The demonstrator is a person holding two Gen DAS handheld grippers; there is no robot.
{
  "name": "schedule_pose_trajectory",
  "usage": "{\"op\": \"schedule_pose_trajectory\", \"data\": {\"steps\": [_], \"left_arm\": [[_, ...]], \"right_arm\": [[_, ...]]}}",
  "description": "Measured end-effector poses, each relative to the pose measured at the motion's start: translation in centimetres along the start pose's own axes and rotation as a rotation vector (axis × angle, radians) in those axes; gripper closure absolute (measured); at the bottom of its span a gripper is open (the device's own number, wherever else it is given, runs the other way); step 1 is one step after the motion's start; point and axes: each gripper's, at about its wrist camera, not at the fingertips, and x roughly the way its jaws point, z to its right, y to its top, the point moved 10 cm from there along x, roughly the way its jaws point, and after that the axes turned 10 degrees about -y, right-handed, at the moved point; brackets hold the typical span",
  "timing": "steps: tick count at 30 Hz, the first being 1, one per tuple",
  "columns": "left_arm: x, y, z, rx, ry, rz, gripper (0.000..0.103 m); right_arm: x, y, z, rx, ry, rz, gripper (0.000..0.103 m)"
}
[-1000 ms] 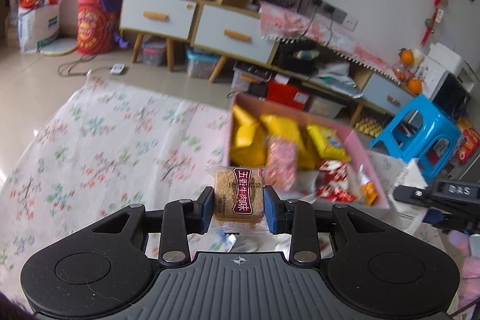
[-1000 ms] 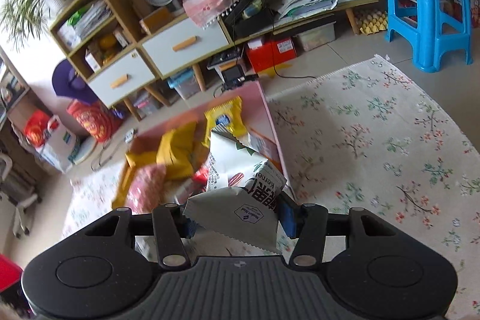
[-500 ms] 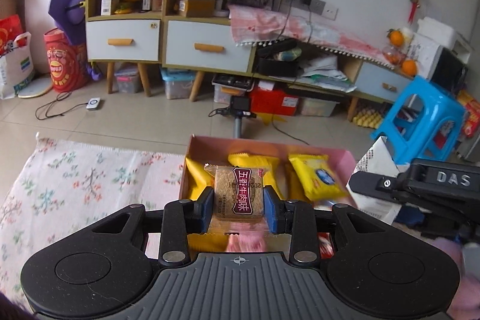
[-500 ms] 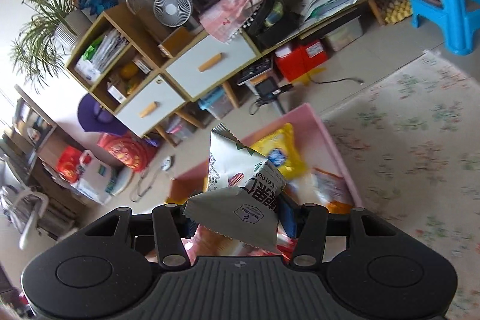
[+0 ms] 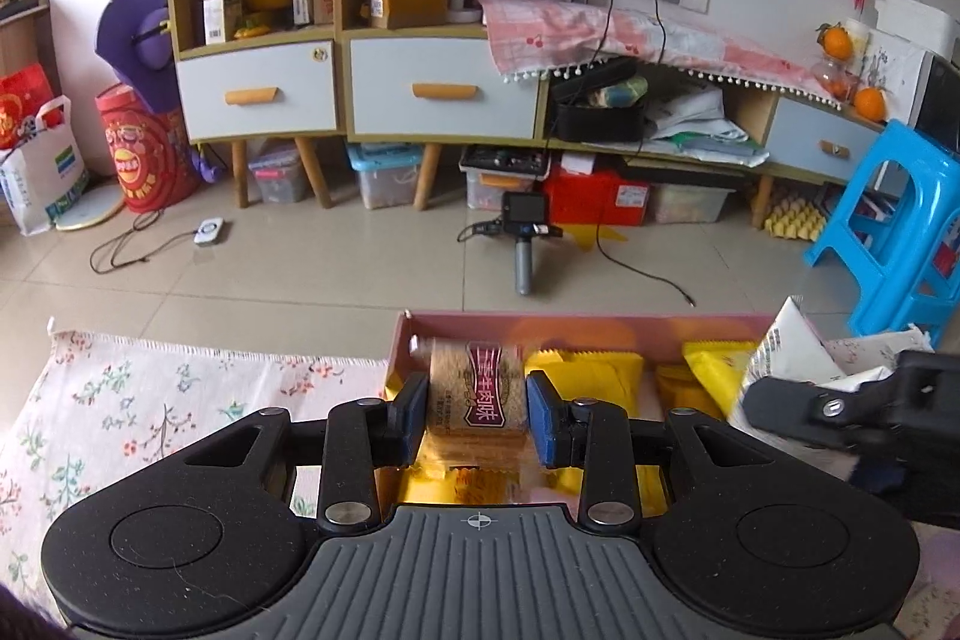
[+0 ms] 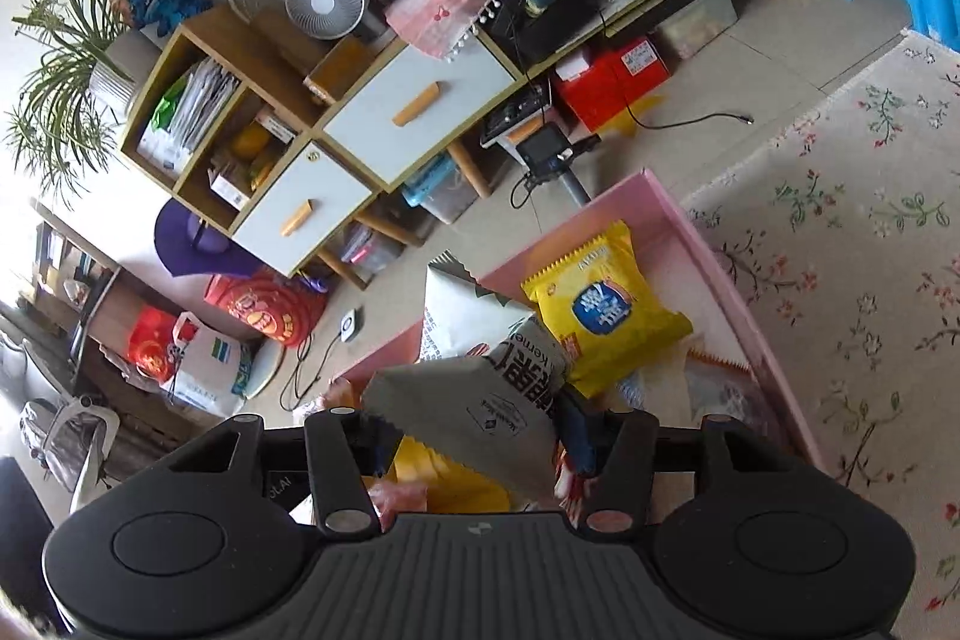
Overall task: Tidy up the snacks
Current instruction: 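Open the left tool over the box while the right tool releases the pecan packet inside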
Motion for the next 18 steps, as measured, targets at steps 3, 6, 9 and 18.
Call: {"op": "schedule_pose_trajectory", "data": {"steps": [3, 6, 9, 18], "left_arm": [[-0.2, 0.1, -0.1, 0.003, 0.006, 0.021, 0.063], [-0.5, 0.0, -0.1, 0.008, 0.013, 0.029, 0.047], [-1.1, -0.2, 0.2, 0.009, 0.005, 0.025, 0.041], [-4.6, -0.2, 1.6, 0.046, -0.01, 0.018, 0.023]], "right_arm": [[-0.4, 0.4, 0.5, 0.03, -0.001, 0.014, 0.045], [-0.8, 0.7, 0.9, 0.067, 0.006, 0.023, 0.037], [-1.4, 1.0, 0.9, 0.091, 0.01, 0.029, 0.033], [-3.3, 0.2, 1.1, 0.063, -0.038, 0.019, 0.024]]}}
